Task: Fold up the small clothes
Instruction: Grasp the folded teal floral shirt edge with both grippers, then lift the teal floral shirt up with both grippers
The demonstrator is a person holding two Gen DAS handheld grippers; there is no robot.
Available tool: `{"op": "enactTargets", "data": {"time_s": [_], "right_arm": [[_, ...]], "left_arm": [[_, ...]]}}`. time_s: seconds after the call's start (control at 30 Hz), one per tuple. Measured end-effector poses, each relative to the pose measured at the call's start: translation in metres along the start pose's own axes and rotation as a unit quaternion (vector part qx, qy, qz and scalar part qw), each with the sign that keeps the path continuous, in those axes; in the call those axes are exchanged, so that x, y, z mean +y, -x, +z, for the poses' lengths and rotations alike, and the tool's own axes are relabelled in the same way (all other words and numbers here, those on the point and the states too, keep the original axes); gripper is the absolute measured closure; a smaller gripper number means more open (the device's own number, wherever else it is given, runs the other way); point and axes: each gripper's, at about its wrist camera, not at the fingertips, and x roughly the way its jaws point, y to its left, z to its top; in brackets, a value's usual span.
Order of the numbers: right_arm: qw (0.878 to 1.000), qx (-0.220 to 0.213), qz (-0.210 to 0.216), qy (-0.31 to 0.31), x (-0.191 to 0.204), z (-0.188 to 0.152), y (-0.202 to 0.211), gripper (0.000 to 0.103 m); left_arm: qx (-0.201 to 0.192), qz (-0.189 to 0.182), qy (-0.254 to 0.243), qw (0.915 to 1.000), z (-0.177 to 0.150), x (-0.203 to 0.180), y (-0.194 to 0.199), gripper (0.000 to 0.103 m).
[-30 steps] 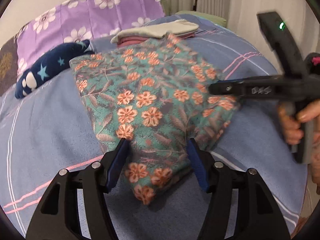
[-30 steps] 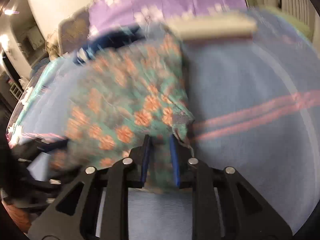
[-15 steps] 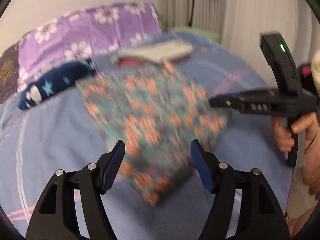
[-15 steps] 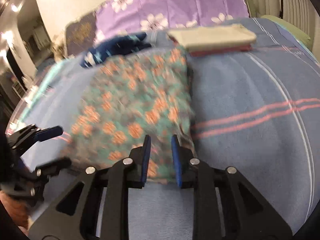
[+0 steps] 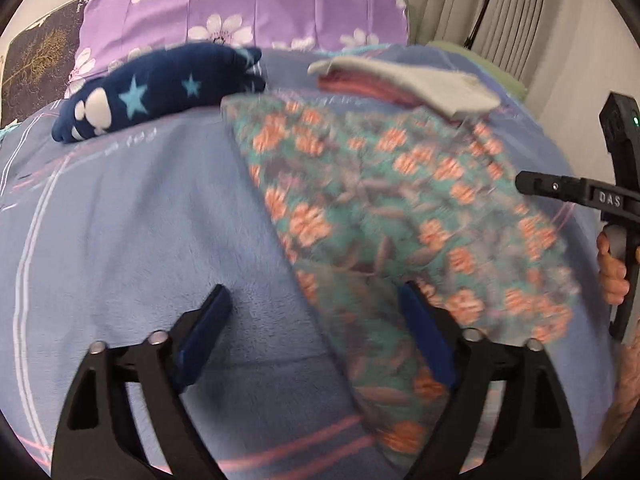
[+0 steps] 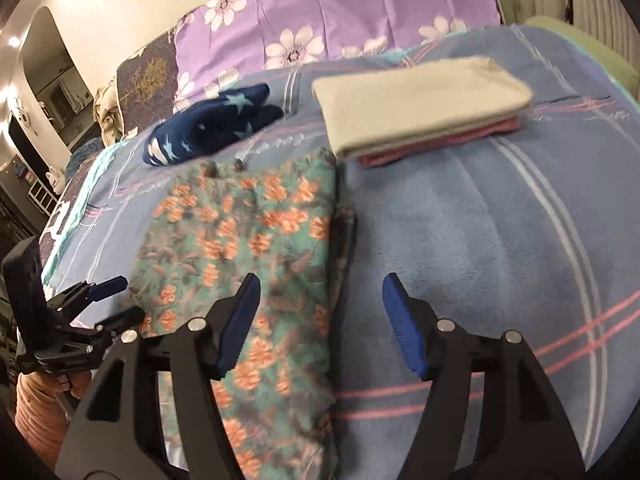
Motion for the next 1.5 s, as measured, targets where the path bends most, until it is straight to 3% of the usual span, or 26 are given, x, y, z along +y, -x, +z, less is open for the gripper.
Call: {"op": "enactTargets", "data": {"time_s": [0.07, 0.27, 0.37, 0.53, 0.67, 0.73, 0.77, 1.27, 1.37, 1.43, 1.5], "right_arm": [[0.999, 0.014, 0.018, -0.029, -0.016, -0.007, -0.019, 0.038], [0.999, -0.014, 0.038, -0.009, -0.012, -0.009, -0.001, 0.039], [0.992, -0.01, 0.121, -0.02, -0.013, -0.004, 0.007, 0.039], [0.986, 0.054, 0.157, -0.02, -0.014, 0.001, -0.023, 0.036], [0.969, 0.054, 0.224, -0.084, -0.039, 0.007, -0.029, 0.039], [0.97, 0.059, 0.221, -0.086, -0.042, 0.009, -0.033, 0.052], [0.97, 0.061, 0.22, -0.082, -0.041, 0.009, -0.034, 0.053], [0.976, 0.073, 0.203, -0.027, -0.014, 0.031, -0.053, 0.051], [0.977, 0.076, 0.199, -0.013, -0.009, 0.039, -0.061, 0.051], [0.978, 0.074, 0.194, -0.004, -0.005, 0.042, -0.064, 0.051], [0.981, 0.068, 0.18, 0.01, 0.0, 0.042, -0.063, 0.056]], "left_arm": [[-0.003, -0.011, 0.008, 0.9999, 0.0, 0.003, 0.0, 0.008], [-0.005, -0.029, 0.01, 0.9995, 0.002, 0.007, 0.006, 0.01], [-0.012, -0.049, -0.005, 0.9987, 0.008, 0.003, 0.009, 0.01], [-0.007, -0.04, -0.035, 0.9986, 0.023, -0.002, -0.003, 0.01], [0.008, -0.066, -0.005, 0.9978, 0.031, 0.008, -0.016, 0.01], [0.008, -0.074, 0.002, 0.9973, 0.034, 0.01, -0.019, 0.01], [0.008, -0.074, 0.0, 0.9972, 0.034, 0.009, -0.021, 0.01], [0.017, -0.087, -0.012, 0.996, 0.054, 0.007, -0.039, 0.01], [0.019, -0.095, -0.007, 0.9953, 0.061, 0.008, -0.046, 0.019], [0.019, -0.103, -0.003, 0.9945, 0.067, 0.01, -0.048, 0.033], [0.018, -0.102, 0.002, 0.9947, 0.07, 0.012, -0.049, 0.057]]}}
